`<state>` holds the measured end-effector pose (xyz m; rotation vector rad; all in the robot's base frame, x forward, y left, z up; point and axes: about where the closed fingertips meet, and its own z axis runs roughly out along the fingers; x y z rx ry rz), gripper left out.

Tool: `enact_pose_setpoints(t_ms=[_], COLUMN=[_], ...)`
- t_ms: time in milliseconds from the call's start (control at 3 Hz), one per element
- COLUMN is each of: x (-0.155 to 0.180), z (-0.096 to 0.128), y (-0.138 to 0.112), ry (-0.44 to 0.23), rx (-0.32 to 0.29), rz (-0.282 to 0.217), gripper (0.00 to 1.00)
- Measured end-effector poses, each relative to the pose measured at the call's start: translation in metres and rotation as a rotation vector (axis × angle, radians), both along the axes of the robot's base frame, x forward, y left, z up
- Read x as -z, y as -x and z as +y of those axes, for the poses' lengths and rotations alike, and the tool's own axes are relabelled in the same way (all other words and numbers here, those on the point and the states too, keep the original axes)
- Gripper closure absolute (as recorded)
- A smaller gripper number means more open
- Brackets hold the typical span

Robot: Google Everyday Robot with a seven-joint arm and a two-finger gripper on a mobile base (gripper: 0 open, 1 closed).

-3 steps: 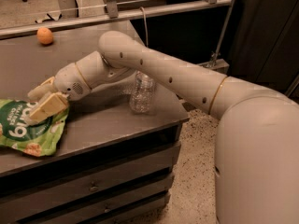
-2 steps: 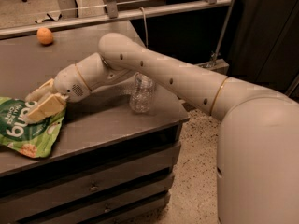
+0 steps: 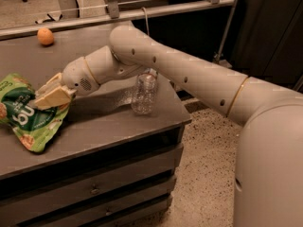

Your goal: Move green rice chip bag near orange

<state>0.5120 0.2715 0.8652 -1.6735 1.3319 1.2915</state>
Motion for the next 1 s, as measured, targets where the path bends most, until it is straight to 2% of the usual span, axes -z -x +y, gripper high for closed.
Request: enact_pose_setpoints(t_ms=[333, 667, 1000], x=[-0.021, -0.042, -0.069], z=[-0.017, -0.041, -0.08], y=[-0.026, -0.063, -0.103], ry=[-0.019, -0.053, -0.073], rx=[0.082, 0.19, 0.315], rz=[-0.081, -0.183, -0.3], gripper=[1.0, 1.0, 1.0])
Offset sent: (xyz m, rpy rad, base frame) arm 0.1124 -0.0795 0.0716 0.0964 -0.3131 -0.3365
